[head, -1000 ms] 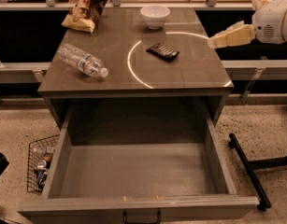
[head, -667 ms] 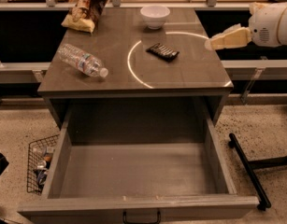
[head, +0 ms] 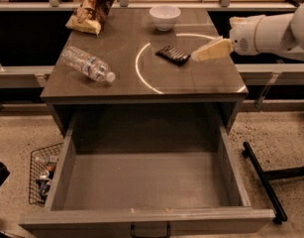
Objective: Place rxbar chocolate into top drawer
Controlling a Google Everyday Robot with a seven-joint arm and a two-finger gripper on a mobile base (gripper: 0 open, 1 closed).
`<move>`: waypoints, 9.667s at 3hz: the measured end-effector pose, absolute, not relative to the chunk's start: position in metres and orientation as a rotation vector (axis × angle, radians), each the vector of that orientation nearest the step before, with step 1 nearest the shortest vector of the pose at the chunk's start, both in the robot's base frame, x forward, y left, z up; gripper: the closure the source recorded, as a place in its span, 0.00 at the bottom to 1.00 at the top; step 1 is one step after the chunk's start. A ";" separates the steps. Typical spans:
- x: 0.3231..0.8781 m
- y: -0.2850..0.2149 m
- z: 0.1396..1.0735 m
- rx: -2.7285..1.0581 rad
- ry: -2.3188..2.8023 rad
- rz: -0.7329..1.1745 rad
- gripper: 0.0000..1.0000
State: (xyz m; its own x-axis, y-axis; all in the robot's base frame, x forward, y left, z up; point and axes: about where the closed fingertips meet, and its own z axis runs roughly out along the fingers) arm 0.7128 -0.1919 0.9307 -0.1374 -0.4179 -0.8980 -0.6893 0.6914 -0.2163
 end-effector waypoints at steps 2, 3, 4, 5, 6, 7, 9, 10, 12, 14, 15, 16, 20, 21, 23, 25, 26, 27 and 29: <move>0.761 -0.151 0.879 -0.919 1.766 0.399 0.00; 0.769 -0.134 0.866 -0.920 1.753 0.456 0.00; 0.775 -0.115 0.854 -0.928 1.739 0.523 0.00; 0.776 -0.104 0.840 -0.914 1.740 0.587 0.00; 0.774 -0.096 0.825 -0.899 1.744 0.615 0.16; 0.774 -0.093 0.822 -0.900 1.745 0.620 0.39; 0.774 -0.093 0.829 -0.900 1.745 0.621 0.86; 0.774 -0.093 0.830 -0.900 1.744 0.621 1.00; 0.774 -0.093 0.830 -0.900 1.744 0.621 1.00; 0.774 -0.093 0.831 -0.901 1.744 0.621 1.00; 0.774 -0.093 0.831 -0.901 1.744 0.621 1.00; 0.774 -0.093 0.831 -0.901 1.744 0.621 1.00; 0.732 -0.077 0.950 -1.001 1.640 0.464 1.00; 0.718 -0.070 0.942 -1.016 1.625 0.486 1.00; 0.626 -0.047 0.924 -1.095 1.575 0.529 1.00; 0.550 -0.029 0.853 -1.172 1.563 0.707 1.00; 0.530 -0.026 0.809 -1.184 1.570 0.828 1.00; 0.510 -0.021 0.782 -1.246 1.542 0.918 1.00; 0.503 -0.007 0.742 -1.270 1.649 0.933 1.00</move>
Offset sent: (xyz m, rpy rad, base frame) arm 0.0649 0.0495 -0.0678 0.0535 0.0583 0.0840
